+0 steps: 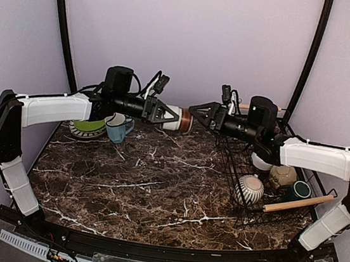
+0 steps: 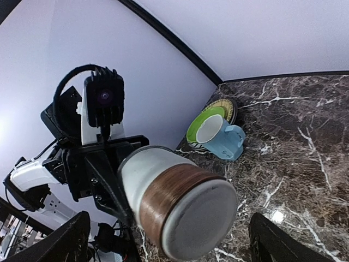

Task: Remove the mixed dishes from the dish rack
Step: Place the cup at the corner of the board.

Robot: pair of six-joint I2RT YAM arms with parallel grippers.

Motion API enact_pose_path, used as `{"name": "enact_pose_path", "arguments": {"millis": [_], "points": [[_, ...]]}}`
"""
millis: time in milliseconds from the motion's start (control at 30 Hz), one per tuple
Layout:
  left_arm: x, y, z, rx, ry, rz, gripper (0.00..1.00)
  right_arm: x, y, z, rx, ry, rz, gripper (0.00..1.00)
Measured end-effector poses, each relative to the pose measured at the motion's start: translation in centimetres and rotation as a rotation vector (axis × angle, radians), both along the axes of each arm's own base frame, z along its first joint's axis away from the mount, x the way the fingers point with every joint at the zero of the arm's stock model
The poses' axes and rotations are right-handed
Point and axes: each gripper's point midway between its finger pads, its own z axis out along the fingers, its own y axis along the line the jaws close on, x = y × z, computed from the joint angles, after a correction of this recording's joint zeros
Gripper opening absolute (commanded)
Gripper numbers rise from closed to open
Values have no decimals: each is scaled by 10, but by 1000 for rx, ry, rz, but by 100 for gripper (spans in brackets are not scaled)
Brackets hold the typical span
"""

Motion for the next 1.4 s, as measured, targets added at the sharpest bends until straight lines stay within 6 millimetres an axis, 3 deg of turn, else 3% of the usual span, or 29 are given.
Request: {"name": "enact_pose_path", "arguments": {"millis": [267,400,500,633,733,1000,1167,1400], "points": [[46,33,-52,380,-19,310,1,8,-48,7,-69,0,-182,99],[70,52,-78,572,-24,419,1,8,-55,3,-102,9,-215,99],[86,63,-110,725,-1,458,1,8,-57,-2,-123,17,-223,99],[90,81,-164,923,45,462,1,8,-58,-9,-137,25,-227,99],[84,98,-188,1037,67,460,1,7,-59,-14,-147,34,-226,99],[90,135,-185,1166,105,668,1,2,-66,-15,-179,32,-238,99],[69,160,-185,1157,216,822,1,-1,-74,-4,-180,7,-260,99],[64,191,-166,1110,300,1071,1,1,-77,-6,-195,3,-276,99]]}}
